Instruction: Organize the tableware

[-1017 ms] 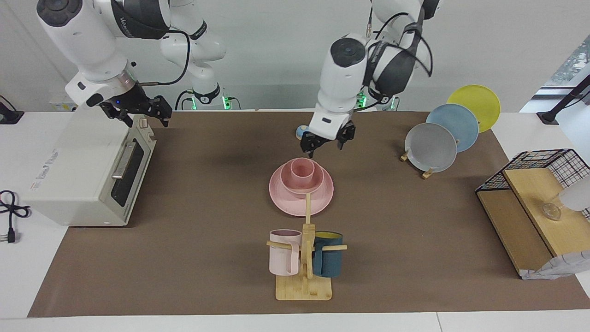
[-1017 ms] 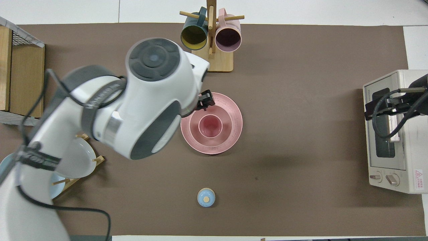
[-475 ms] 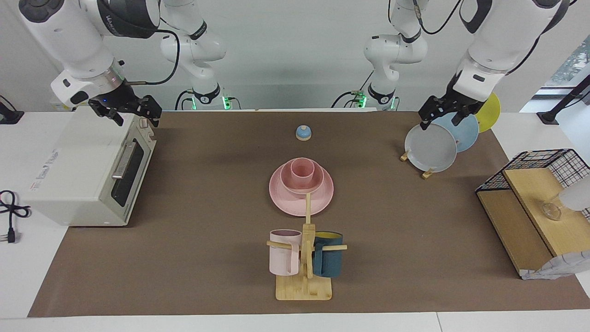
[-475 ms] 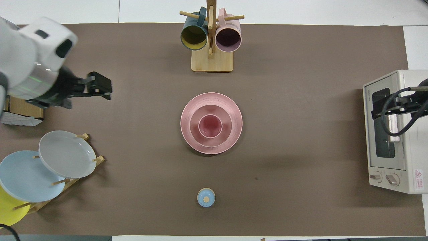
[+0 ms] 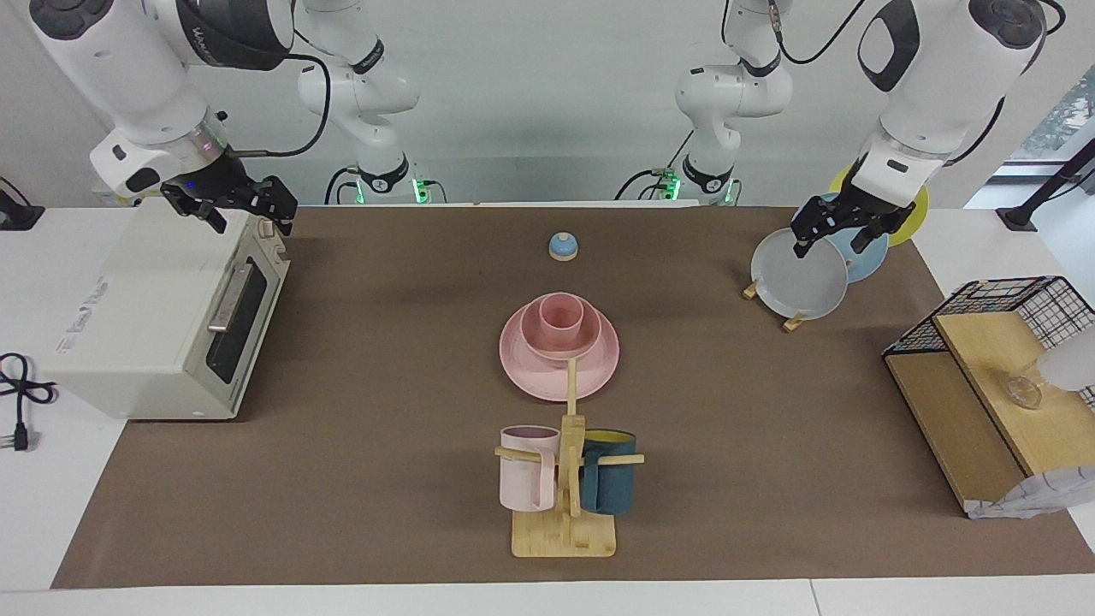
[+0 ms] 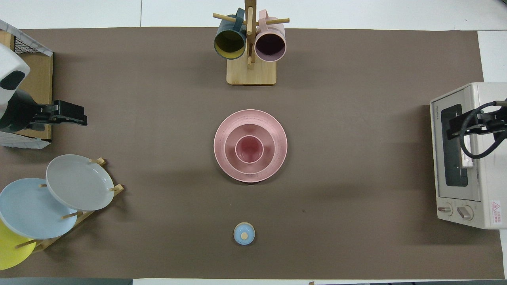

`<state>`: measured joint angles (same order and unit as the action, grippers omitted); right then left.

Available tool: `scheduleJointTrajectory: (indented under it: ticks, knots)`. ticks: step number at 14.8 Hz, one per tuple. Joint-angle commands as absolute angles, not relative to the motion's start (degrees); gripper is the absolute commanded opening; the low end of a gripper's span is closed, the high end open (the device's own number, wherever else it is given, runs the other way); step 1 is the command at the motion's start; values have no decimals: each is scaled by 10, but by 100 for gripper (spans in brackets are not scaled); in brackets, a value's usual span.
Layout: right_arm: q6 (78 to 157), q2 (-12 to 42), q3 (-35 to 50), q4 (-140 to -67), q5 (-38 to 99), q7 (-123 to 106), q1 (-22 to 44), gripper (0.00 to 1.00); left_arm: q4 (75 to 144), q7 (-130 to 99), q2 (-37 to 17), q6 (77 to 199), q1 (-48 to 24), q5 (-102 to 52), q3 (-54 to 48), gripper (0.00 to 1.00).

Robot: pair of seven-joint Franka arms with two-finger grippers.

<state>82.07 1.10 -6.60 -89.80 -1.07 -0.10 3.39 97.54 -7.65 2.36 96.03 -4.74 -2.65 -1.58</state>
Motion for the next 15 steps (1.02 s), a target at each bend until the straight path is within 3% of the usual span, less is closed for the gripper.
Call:
scheduleJointTrajectory:
  ticks: [1,6,12,15]
  knots:
    - [821,2,-64,-905,-8,-12,32,100,960,-69,37,913,-42,-18,-18,100]
    - [822,2,-64,-905,-8,-11,31,100,855,-69,-6,767,-53,-18,-4,100]
    - [822,2,-64,-904,-8,-11,31,100,938,-70,49,791,-44,-18,-7,100]
    - [822,2,-64,-905,-8,-11,31,100,922,-69,40,811,-35,-19,-15,100]
